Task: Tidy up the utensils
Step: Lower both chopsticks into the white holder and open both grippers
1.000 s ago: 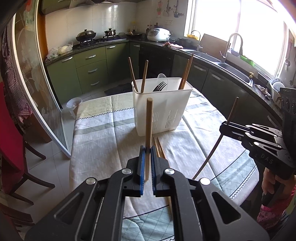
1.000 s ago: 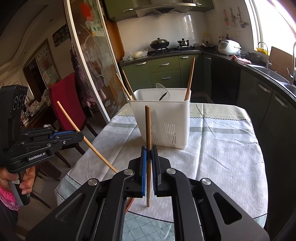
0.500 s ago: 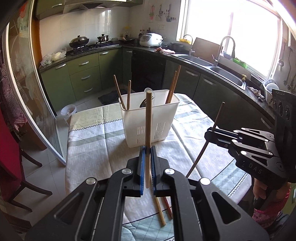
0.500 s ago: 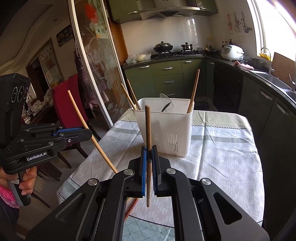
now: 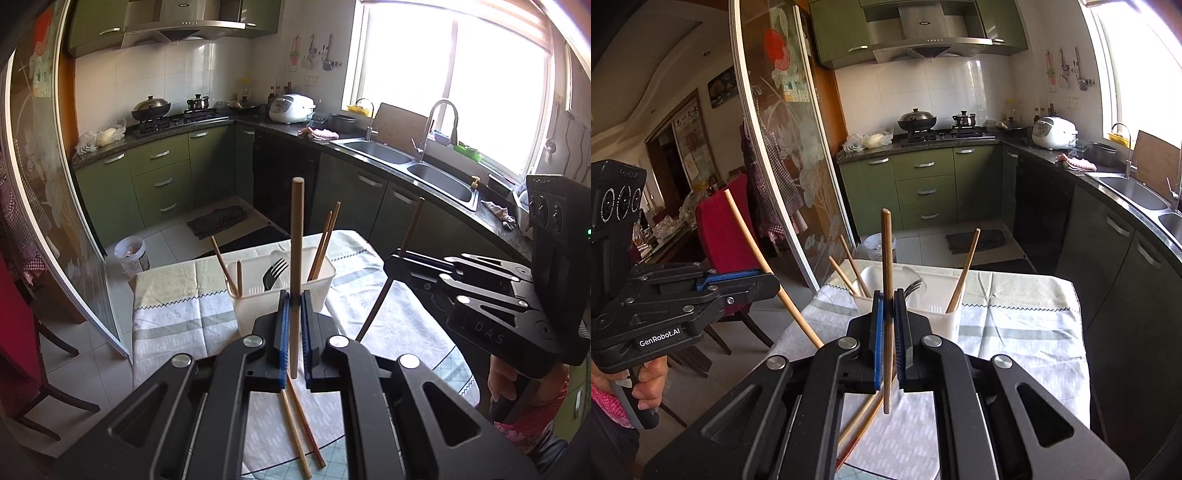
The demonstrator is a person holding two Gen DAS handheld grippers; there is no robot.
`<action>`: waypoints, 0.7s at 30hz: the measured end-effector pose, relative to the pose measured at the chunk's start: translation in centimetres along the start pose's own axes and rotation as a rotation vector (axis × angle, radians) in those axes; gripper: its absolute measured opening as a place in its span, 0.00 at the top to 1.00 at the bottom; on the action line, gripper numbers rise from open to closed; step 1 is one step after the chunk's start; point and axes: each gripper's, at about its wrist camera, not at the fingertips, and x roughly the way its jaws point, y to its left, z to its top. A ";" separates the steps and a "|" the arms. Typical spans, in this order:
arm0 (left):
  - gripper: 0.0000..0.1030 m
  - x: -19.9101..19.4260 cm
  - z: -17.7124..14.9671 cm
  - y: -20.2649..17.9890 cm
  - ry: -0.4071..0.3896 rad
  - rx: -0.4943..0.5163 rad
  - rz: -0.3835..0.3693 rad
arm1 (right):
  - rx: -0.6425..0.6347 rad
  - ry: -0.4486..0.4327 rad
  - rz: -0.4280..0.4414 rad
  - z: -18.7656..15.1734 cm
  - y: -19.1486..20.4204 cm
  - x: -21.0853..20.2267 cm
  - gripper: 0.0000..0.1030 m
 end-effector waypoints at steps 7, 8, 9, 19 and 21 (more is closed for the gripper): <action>0.94 -0.8 4.7 -0.6 -0.067 0.007 0.011 | 0.017 -0.051 -0.016 4.5 -1.1 -0.3 0.94; 0.94 -0.8 5.3 -0.6 -0.074 0.005 0.012 | 0.021 -0.061 -0.020 5.3 -1.3 -0.3 0.94; 0.94 -0.8 6.0 -0.6 -0.082 0.002 0.015 | 0.027 -0.075 -0.027 6.2 -1.6 -0.3 0.94; 0.94 3.7 9.6 1.2 -0.112 -0.039 0.075 | 0.074 -0.132 -0.095 11.0 -4.6 3.7 0.94; 0.94 5.6 9.5 1.7 -0.091 -0.047 0.099 | 0.078 -0.093 -0.104 10.3 -5.1 5.6 0.94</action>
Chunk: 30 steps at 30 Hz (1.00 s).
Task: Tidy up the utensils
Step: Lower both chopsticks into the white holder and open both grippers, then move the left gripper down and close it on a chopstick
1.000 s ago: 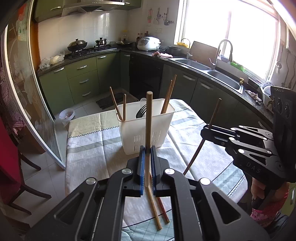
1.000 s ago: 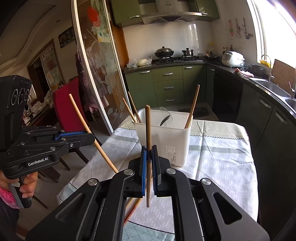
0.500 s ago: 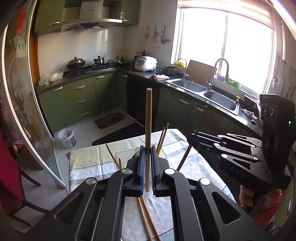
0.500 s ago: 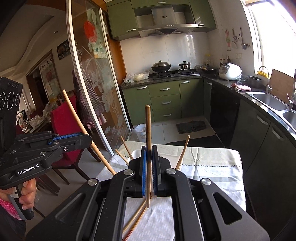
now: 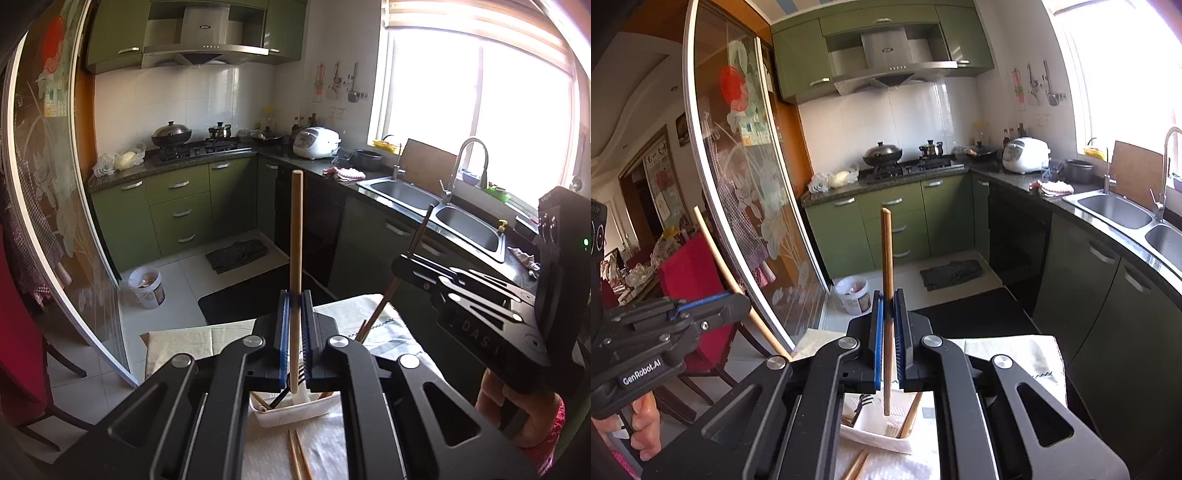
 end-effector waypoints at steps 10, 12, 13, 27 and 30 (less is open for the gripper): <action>0.89 6.5 -4.2 0.3 0.167 0.016 0.040 | -0.029 0.188 -0.010 -6.6 -0.4 6.8 0.92; 0.80 6.4 -4.5 0.3 0.176 0.013 0.037 | -0.029 0.187 -0.002 -7.0 -0.3 6.5 0.87; 0.79 6.1 -4.7 0.4 0.175 0.011 0.037 | -0.029 0.179 0.000 -7.1 -0.4 6.1 0.85; 0.67 5.5 -18.4 -0.7 0.488 0.074 -0.045 | 0.058 0.117 0.009 -18.4 -4.3 -6.4 0.75; 0.67 8.2 -21.3 -0.3 0.571 0.058 -0.027 | 0.126 0.178 0.028 -21.9 -5.8 -6.6 0.72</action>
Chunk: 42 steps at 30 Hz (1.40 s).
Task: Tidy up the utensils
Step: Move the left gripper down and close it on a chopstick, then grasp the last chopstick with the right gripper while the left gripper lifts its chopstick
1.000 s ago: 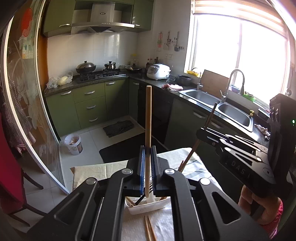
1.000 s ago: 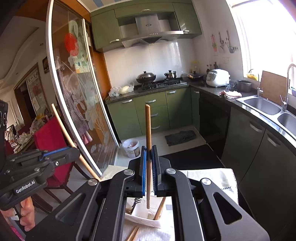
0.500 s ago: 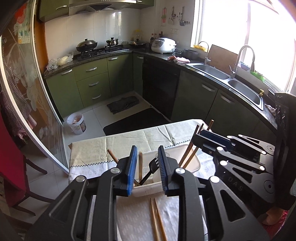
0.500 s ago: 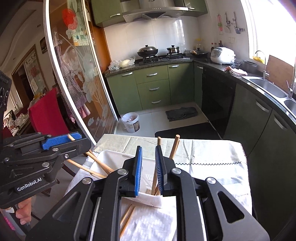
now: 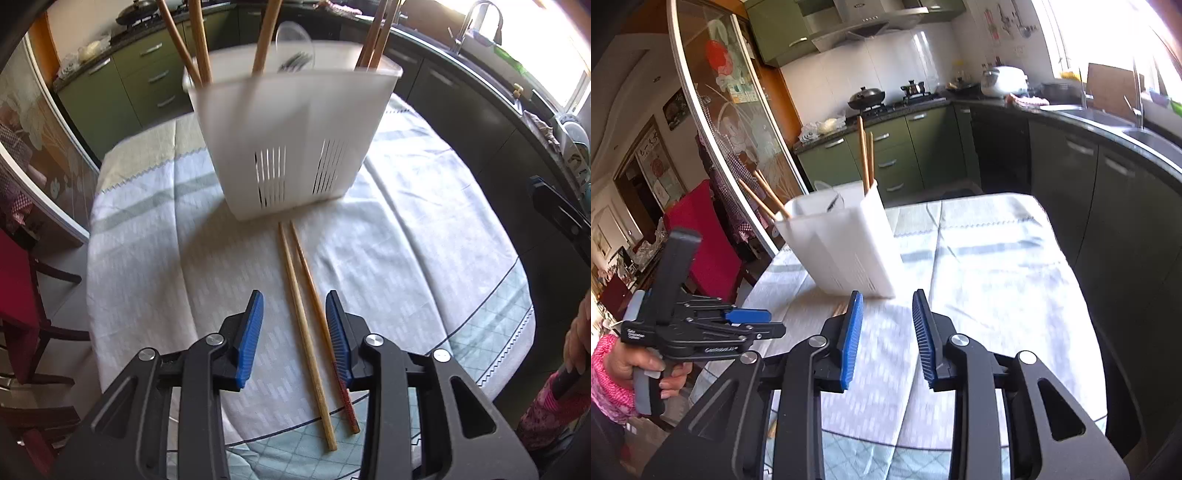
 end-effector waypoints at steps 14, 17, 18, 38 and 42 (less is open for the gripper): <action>0.81 7.0 0.3 0.6 0.129 -0.084 0.030 | 0.121 0.016 -0.007 -3.3 -4.9 -1.9 0.66; 0.87 7.2 0.3 0.3 0.127 -0.065 0.052 | 0.123 0.024 -0.005 -3.0 -4.5 -1.5 0.66; 0.91 7.2 0.2 0.3 0.126 -0.064 0.052 | 0.121 0.032 -0.004 -2.9 -4.4 -1.3 0.66; 0.93 1.0 -4.1 9.9 0.017 -0.217 0.028 | -0.112 0.443 0.017 -3.0 8.4 17.4 0.66; 0.93 1.0 -3.7 10.3 0.014 -0.211 0.014 | -0.167 0.458 -0.057 -2.7 10.3 19.6 0.66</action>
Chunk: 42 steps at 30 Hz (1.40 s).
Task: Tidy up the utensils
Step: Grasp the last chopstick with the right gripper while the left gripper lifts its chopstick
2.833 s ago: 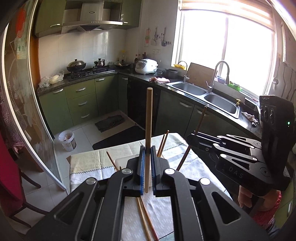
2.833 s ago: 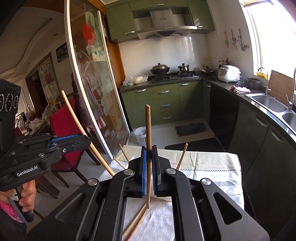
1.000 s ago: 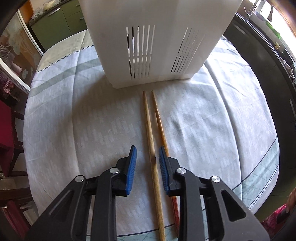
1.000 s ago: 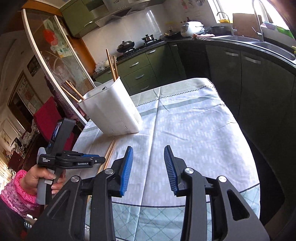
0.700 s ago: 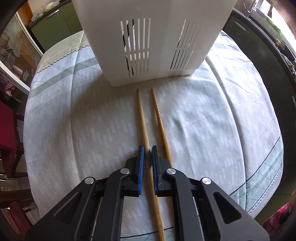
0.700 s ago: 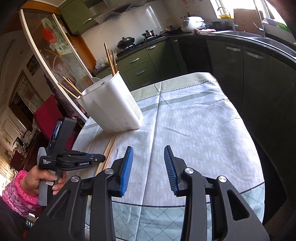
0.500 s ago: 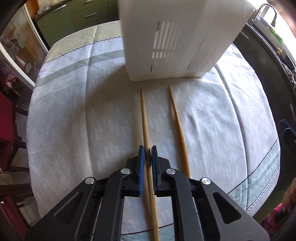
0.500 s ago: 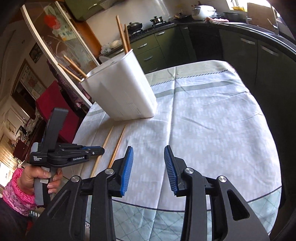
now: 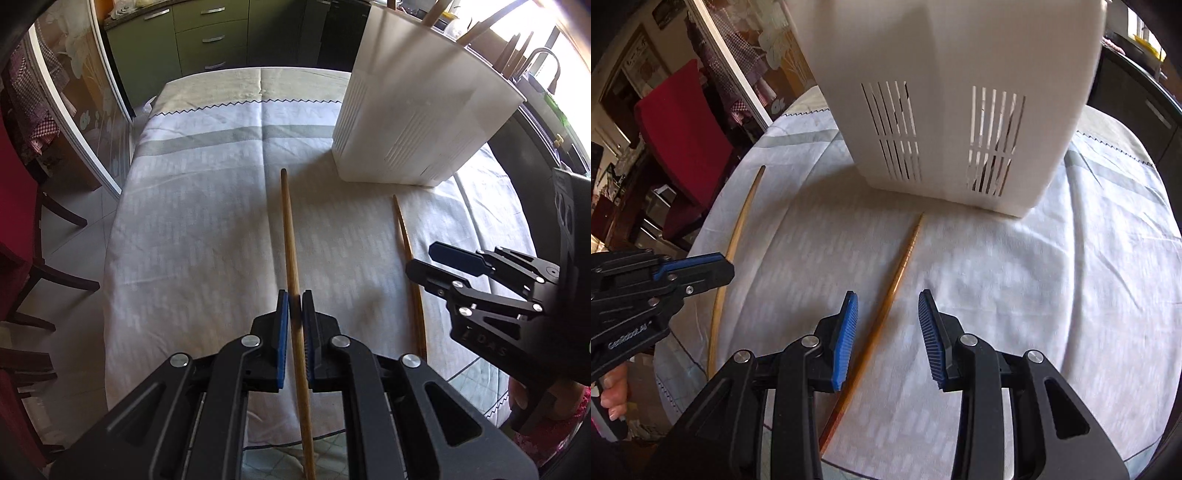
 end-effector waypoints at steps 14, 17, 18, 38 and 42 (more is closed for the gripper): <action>0.93 -0.5 -0.1 -1.1 -0.023 0.009 -0.019 | -0.009 -0.001 -0.077 0.6 0.4 1.6 0.93; 0.93 -0.9 0.0 -1.3 -0.032 0.014 -0.020 | 0.008 -0.025 -0.045 0.5 -0.3 0.3 0.93; 0.93 -1.0 0.0 -1.4 -0.035 0.018 -0.016 | 0.009 -0.037 -0.038 0.5 -0.3 -0.2 0.93; 0.93 4.6 1.5 -1.6 0.090 0.011 0.066 | 0.044 -0.197 0.075 -2.4 -2.1 -8.6 0.93; 0.94 4.5 1.4 -1.8 0.089 0.001 0.054 | 0.070 -0.231 0.097 -3.1 -3.1 -9.9 0.93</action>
